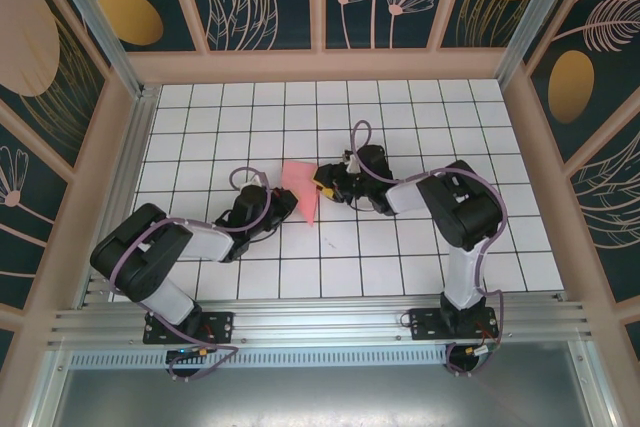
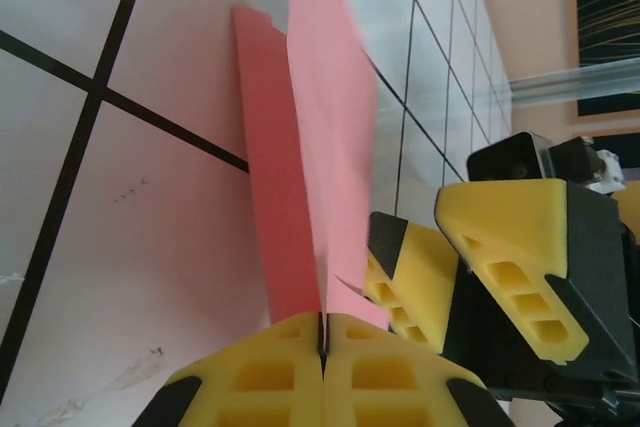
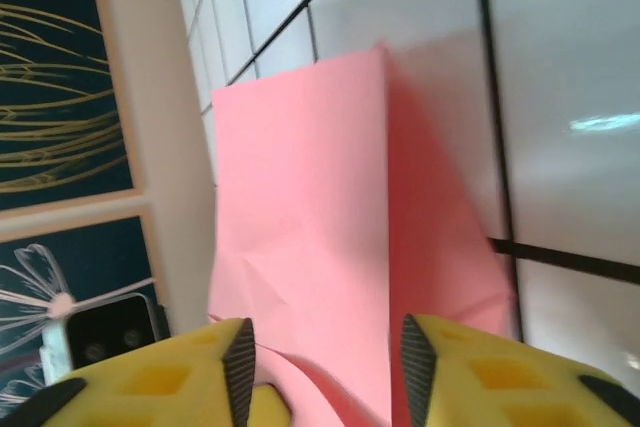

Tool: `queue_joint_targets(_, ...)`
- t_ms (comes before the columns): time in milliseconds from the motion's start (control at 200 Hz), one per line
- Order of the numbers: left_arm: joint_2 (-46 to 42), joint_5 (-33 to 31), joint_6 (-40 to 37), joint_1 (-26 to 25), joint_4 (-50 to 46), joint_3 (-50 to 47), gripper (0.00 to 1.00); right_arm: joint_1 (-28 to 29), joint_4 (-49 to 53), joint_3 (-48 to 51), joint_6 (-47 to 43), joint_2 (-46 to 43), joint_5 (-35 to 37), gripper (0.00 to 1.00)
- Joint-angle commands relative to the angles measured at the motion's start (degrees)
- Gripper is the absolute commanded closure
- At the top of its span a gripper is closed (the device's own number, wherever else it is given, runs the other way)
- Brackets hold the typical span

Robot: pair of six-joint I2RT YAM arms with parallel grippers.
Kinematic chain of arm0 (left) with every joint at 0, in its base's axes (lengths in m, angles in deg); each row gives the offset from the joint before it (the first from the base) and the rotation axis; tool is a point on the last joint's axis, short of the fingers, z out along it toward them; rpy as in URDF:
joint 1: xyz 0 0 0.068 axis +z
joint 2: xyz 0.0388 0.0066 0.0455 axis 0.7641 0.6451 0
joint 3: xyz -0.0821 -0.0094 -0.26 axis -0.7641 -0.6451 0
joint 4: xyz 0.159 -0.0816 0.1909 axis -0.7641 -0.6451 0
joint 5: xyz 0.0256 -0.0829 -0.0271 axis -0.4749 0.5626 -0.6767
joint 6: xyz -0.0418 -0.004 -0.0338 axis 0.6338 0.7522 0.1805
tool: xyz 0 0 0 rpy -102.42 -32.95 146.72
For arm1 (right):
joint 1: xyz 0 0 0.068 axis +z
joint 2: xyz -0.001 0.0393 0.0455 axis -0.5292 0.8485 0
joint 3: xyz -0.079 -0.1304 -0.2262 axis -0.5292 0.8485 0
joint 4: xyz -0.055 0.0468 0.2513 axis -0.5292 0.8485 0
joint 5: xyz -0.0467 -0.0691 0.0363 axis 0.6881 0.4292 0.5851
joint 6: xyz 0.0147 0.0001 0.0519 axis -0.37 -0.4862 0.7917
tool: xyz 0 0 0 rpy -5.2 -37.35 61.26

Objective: Fold a paper plane with a square sheet of paper (pick it up from the middle)
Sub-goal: Fold the wing for the fifth time at the center of the table.

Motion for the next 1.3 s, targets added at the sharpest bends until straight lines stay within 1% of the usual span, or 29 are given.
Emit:
queue_joint_targets(0,0.36,-0.46,-7.26,-0.21,-6.65,2.65,1.0,-1.8,10.79,-1.43,-10.42,-5.01,2.85,0.52)
queue_joint_targets(60,0.47,0.15,-10.77,-0.23,-10.13,3.88,1.0,-1.73,13.93,-1.55,-14.7,-6.35,3.52,0.52)
queue_joint_targets(135,0.67,0.73,-14.2,-0.2,-13.71,5.22,1.0,-1.18,17.3,-2.44,-19.91,-7.37,3.31,0.55)
queue_joint_targets(255,1.38,0.6,-19.25,-0.22,-20.02,7.68,1.0,0.0,23.99,-7.1,-25.6,-5.05,0.26,0.65)
queue_joint_targets(320,1.64,0.61,-21.91,-0.21,-22.3,8.86,1.0,0.02,25.57,-9.11,-26.57,-3.42,-0.36,0.71)
queue_joint_targets(335,1.78,0.71,-22.46,-0.23,-22.82,9.13,1.0,0.99,25.77,-9.51,-26.71,-3.08,-0.54,0.74)
queue_joint_targets(395,2.42,0.95,-24.91,-0.22,-25.11,10.55,1.0,1.47,26.5,-11.28,-26.73,-1.29,-1.51,0.8)
queue_joint_targets(480,3.29,0.65,-27.75,-0.25,-28.26,12.34,1.0,1.94,28.75,-14.35,-27.48,1.44,-1.69,0.84)
queue_joint_targets(590,4.21,-1.02,-30.91,-0.19,-32.64,14.49,1.0,2.49,32.86,-18.44,-29.52,4.14,-0.79,0.86)
queue_joint_targets(711,5.22,-2.75,-30.13,-0.12,-35.72,16.12,1.0,2.52,36.38,-22.84,-30.87,7.43,-0.25,0.87)
queue_joint_targets(861,6.25,-1.78,-28.16,-0.12,-36.36,17.08,1.0,2.81,38.1,-26.19,-31.55,10.43,-1.71,0.88)
queue_joint_targets(996,6.23,-2.4,-28.23,-0.18,-37.32,17.87,1.0,3.26,42.24,-29.72,-32.46,13.23,0.04,0.9)
queue_joint_targets(1086,6.13,-2.19,-28.27,-0.13,-37.83,18.36,1.0,3.62,44.17,-30.93,-33.41,13.93,1.29,0.9)
queue_joint_targets(1296,5.97,-2.38,-26.45,-0.12,-39.18,19.07,1.0,4.31,45.95,-32.86,-35.84,14.84,1.44,0.88)
